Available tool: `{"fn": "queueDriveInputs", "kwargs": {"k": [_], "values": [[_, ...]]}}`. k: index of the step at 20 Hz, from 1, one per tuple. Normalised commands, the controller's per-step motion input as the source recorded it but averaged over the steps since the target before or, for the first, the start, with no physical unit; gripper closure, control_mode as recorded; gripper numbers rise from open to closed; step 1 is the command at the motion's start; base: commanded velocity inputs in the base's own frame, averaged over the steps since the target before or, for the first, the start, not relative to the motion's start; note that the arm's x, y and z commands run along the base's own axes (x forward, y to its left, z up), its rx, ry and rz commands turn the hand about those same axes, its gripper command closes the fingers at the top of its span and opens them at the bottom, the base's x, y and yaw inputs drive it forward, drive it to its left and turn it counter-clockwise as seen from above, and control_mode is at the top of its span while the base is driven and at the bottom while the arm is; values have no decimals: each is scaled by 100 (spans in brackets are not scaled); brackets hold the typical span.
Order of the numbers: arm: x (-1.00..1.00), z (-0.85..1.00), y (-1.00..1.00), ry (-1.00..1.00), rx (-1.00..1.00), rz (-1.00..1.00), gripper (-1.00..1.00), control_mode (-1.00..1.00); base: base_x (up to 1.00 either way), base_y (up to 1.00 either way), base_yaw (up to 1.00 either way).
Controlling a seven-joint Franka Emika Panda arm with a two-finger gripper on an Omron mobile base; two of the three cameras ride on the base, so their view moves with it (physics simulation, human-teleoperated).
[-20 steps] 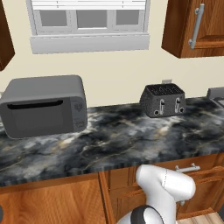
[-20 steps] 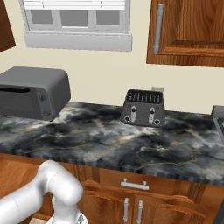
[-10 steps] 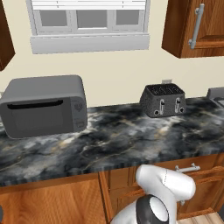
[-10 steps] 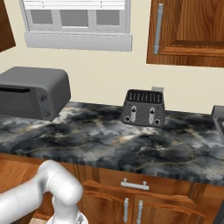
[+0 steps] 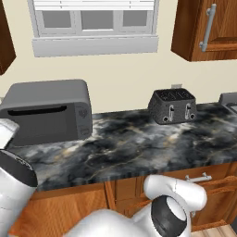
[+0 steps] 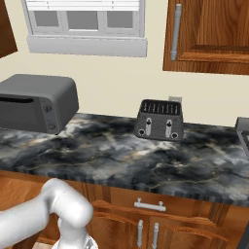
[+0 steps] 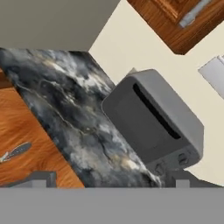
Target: Take the pizza cutter from the drawer on the left and place it on the dining counter for cutting.
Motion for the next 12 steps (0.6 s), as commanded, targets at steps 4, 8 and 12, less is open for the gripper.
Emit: {"fn": "queueDriveInputs", "kwargs": {"k": [4, 8, 12], "values": [[100, -3, -45, 22, 8, -10, -100, -100, 0, 0, 0], [100, -23, -52, 33, 10, -11, -100, -100, 0, 0, 0], [79, -46, -35, 33, 6, -13, -100, -100, 0, 0, 0]]}}
